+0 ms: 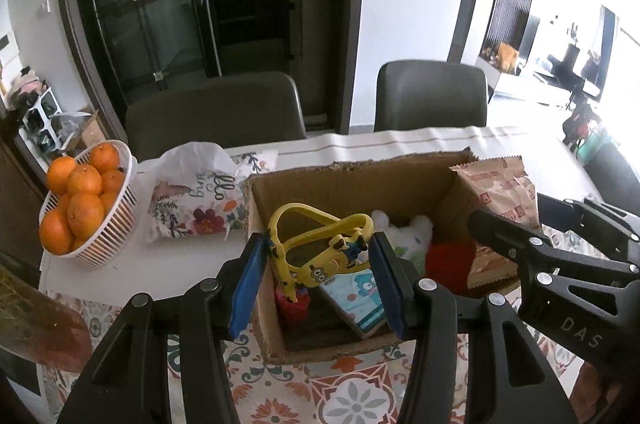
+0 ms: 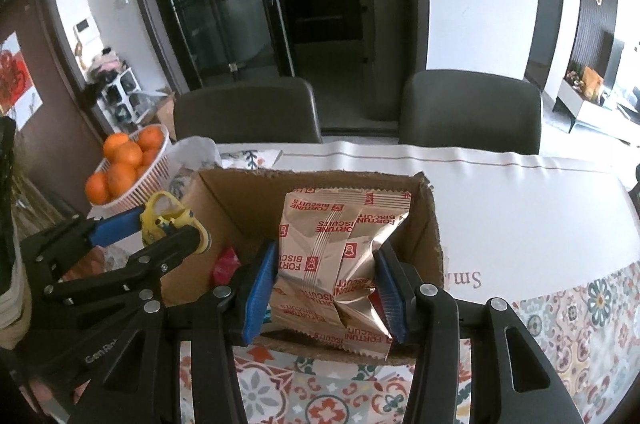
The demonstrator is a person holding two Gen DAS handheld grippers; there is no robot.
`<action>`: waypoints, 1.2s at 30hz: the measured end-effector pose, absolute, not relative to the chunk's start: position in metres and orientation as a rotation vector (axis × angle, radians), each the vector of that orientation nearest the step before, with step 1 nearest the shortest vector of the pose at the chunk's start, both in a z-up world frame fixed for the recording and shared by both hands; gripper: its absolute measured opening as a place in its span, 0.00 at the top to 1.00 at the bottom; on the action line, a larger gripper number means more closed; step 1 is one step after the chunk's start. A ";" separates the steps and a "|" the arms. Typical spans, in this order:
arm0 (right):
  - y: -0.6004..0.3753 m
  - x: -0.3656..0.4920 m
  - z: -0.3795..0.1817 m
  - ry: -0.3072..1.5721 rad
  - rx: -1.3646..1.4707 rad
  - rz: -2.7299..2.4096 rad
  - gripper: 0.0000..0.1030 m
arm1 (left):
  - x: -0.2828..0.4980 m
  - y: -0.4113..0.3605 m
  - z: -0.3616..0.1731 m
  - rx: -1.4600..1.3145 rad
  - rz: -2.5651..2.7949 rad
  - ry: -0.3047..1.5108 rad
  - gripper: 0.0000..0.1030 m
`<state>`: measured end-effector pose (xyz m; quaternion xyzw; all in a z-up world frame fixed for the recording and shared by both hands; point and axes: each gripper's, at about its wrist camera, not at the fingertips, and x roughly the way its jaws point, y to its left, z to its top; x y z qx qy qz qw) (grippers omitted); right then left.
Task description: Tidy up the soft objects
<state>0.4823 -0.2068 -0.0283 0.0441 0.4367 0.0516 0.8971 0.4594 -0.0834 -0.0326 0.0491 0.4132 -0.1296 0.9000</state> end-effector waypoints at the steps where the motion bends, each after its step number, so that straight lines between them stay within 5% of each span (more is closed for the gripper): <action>1: -0.207 0.484 -0.032 0.914 0.087 0.107 0.52 | 0.461 -0.084 -0.035 0.106 -0.269 0.861 0.49; 9: -0.209 0.496 -0.049 0.973 0.086 0.124 0.48 | 0.474 -0.088 -0.056 0.129 -0.274 0.929 0.47; 12: -0.210 0.497 -0.053 0.995 0.093 0.110 0.37 | 0.476 -0.089 -0.061 0.134 -0.268 0.957 0.36; 19: -0.212 0.478 -0.041 0.976 0.089 0.047 0.35 | 0.465 -0.080 -0.054 0.135 -0.225 0.947 0.26; 28: -0.199 0.411 0.004 0.866 0.056 -0.016 0.26 | 0.406 -0.056 -0.017 0.100 -0.174 0.848 0.04; 36: -0.189 0.339 0.034 0.774 0.053 -0.049 0.17 | 0.336 -0.037 0.015 0.098 -0.130 0.739 0.00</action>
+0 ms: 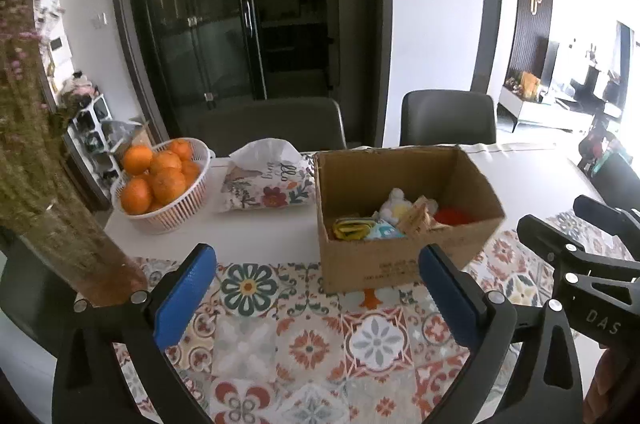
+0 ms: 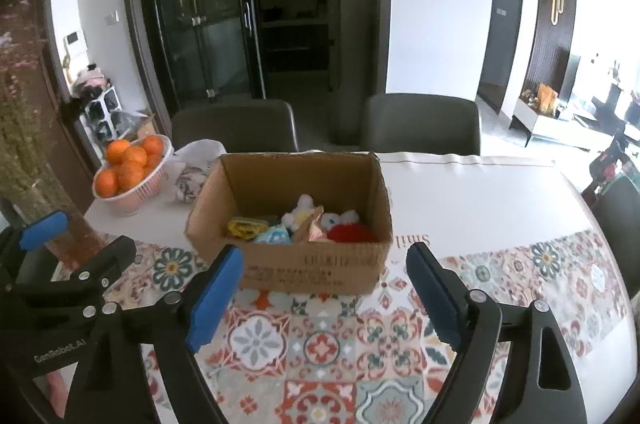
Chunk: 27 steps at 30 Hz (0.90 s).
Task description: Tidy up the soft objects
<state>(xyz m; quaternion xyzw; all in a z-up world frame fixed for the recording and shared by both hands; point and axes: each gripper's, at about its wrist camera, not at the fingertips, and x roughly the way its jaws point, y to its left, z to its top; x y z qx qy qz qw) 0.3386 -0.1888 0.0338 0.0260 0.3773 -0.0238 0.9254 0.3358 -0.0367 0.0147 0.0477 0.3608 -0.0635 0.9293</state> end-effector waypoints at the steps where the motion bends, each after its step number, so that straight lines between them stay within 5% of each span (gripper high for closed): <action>1: -0.188 0.328 0.037 0.763 0.057 -0.052 0.17 | 0.328 -0.035 0.017 0.100 -0.132 0.730 0.00; 27: -0.198 0.125 0.083 0.630 0.038 -0.029 0.10 | 0.115 -0.037 0.071 0.104 -0.116 0.531 0.00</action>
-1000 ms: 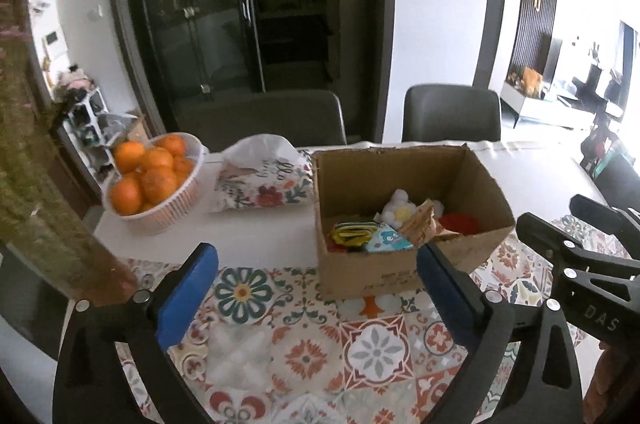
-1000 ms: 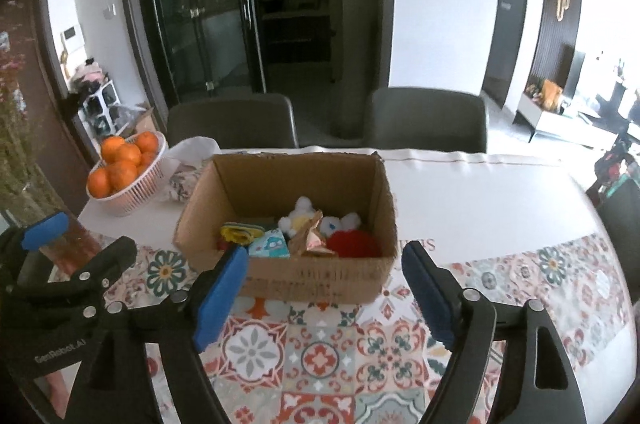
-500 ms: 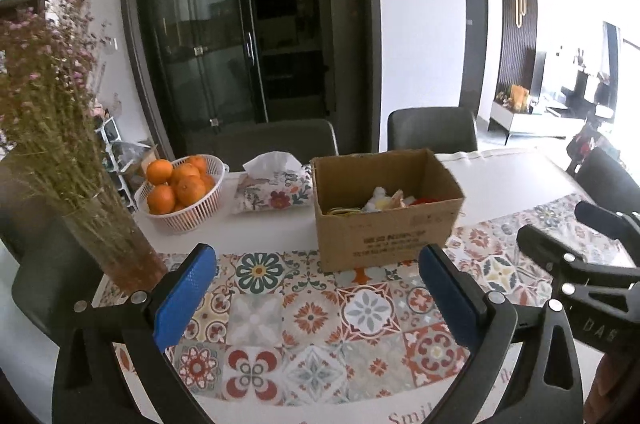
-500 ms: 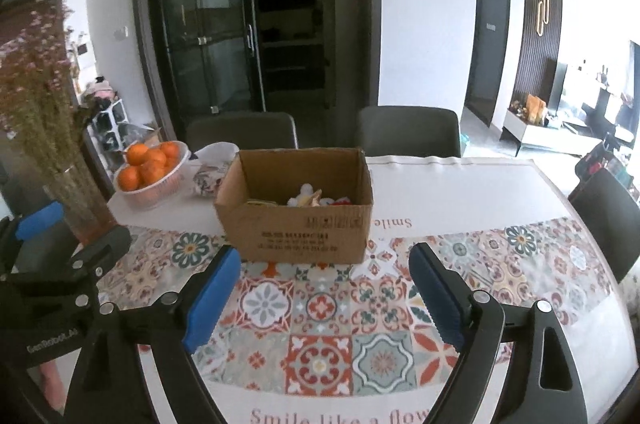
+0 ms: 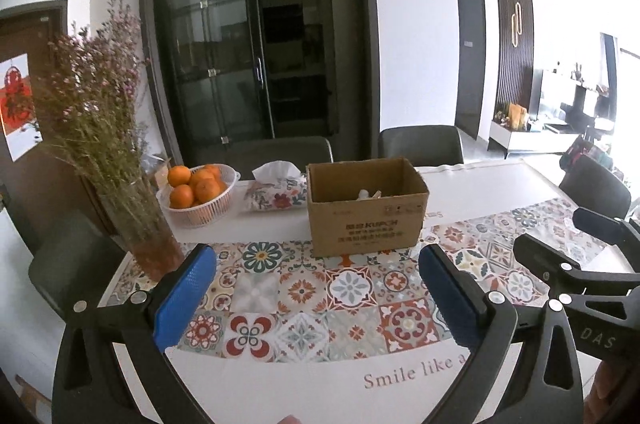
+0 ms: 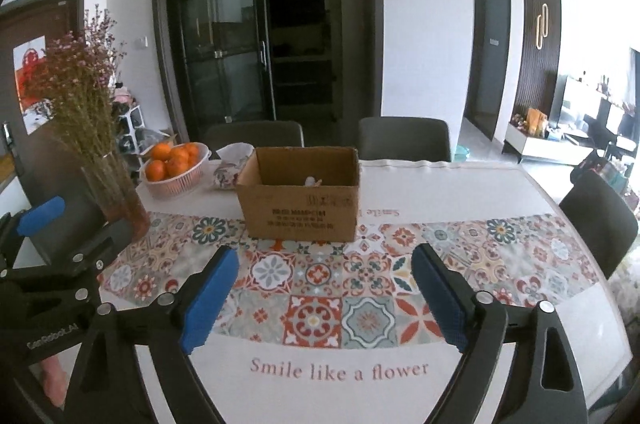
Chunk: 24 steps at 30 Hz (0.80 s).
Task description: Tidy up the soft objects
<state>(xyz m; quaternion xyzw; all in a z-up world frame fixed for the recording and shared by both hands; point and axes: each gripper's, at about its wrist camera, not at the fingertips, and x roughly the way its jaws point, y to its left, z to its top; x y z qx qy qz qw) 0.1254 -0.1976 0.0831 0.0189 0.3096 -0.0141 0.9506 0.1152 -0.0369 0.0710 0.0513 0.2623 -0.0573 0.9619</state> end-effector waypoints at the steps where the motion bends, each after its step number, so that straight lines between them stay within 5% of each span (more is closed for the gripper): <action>1: -0.199 0.117 0.085 0.621 0.040 -0.031 0.10 | 0.107 -0.038 0.072 0.106 -0.113 0.523 0.00; 24: -0.200 0.036 0.093 0.584 0.053 -0.023 0.10 | 0.012 -0.040 0.076 0.101 -0.116 0.463 0.00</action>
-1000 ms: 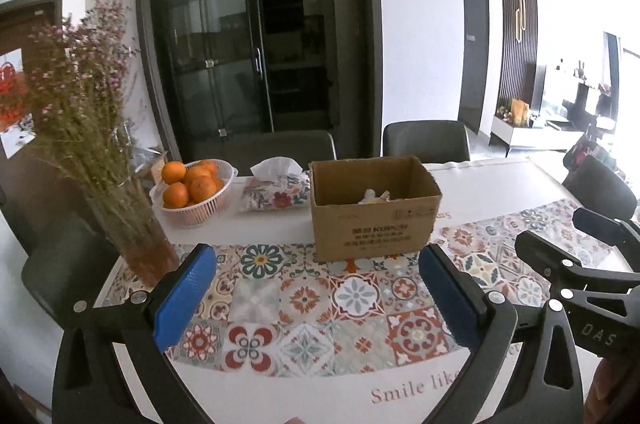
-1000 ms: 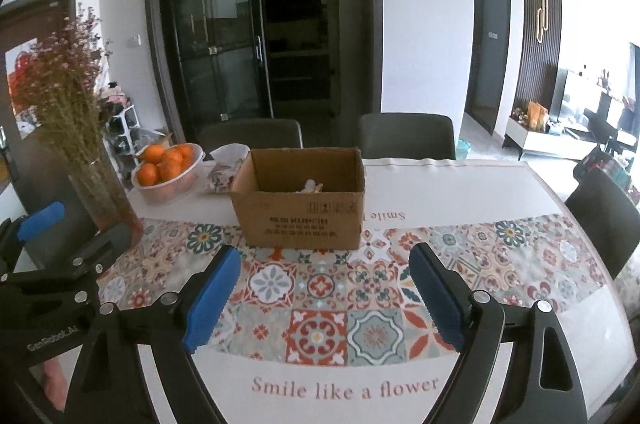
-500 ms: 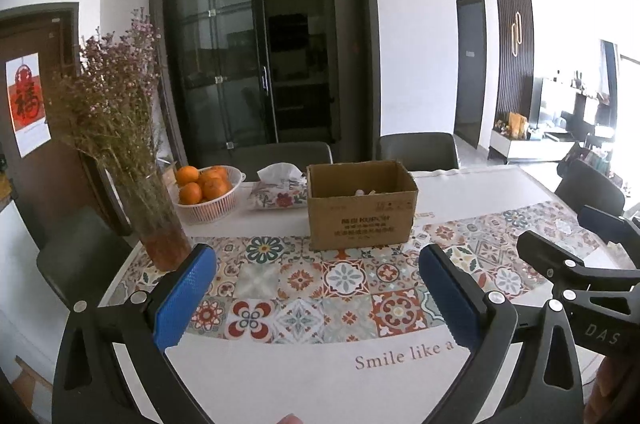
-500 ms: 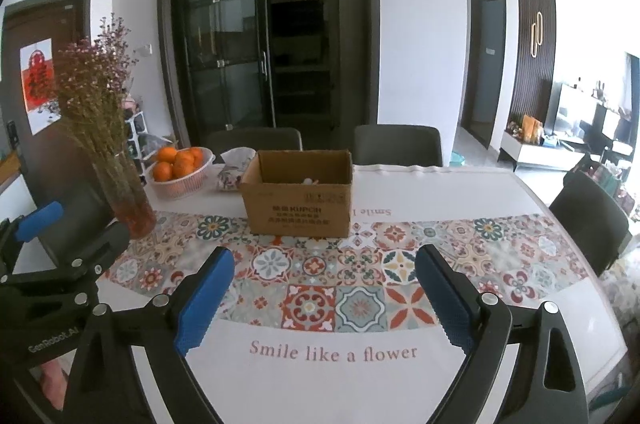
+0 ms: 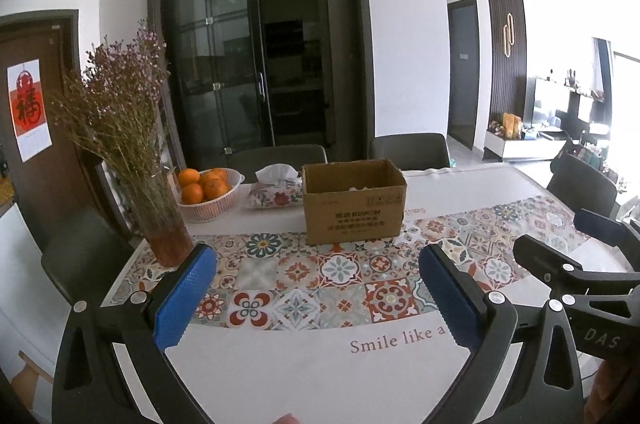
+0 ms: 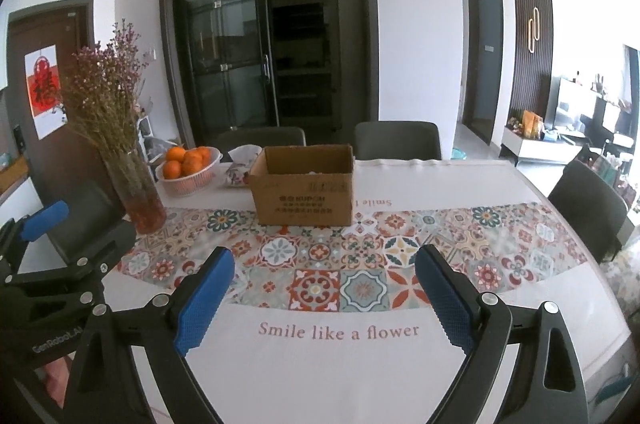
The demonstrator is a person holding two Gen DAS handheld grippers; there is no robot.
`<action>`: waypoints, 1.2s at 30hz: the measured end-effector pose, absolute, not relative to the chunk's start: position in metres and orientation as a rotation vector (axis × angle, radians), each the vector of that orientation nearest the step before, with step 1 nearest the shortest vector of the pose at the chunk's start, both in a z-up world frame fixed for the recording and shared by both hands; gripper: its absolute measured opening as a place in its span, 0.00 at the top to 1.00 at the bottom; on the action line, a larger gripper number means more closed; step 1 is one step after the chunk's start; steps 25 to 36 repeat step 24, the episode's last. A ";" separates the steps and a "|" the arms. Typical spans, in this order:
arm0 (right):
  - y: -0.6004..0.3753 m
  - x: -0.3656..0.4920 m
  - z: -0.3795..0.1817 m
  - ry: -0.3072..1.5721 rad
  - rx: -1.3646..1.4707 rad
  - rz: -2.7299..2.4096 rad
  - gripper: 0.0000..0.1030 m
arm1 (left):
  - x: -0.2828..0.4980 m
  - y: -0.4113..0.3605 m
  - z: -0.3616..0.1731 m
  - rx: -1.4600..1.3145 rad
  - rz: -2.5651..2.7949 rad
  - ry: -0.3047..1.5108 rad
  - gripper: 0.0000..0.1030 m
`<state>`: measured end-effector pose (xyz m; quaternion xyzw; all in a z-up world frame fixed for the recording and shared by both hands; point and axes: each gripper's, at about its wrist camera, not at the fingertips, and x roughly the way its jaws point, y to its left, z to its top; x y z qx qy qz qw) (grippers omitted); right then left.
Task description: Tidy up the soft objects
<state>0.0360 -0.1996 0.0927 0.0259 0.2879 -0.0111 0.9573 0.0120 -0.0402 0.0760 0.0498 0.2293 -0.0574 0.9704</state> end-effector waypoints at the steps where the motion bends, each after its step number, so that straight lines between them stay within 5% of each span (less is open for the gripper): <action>1: -0.200 0.034 0.093 0.582 0.050 -0.027 0.10 | 0.011 -0.040 0.076 0.104 -0.112 0.463 0.00; 36: -0.204 0.024 0.091 0.578 0.044 -0.056 0.10 | -0.005 -0.043 0.073 0.111 -0.080 0.442 0.00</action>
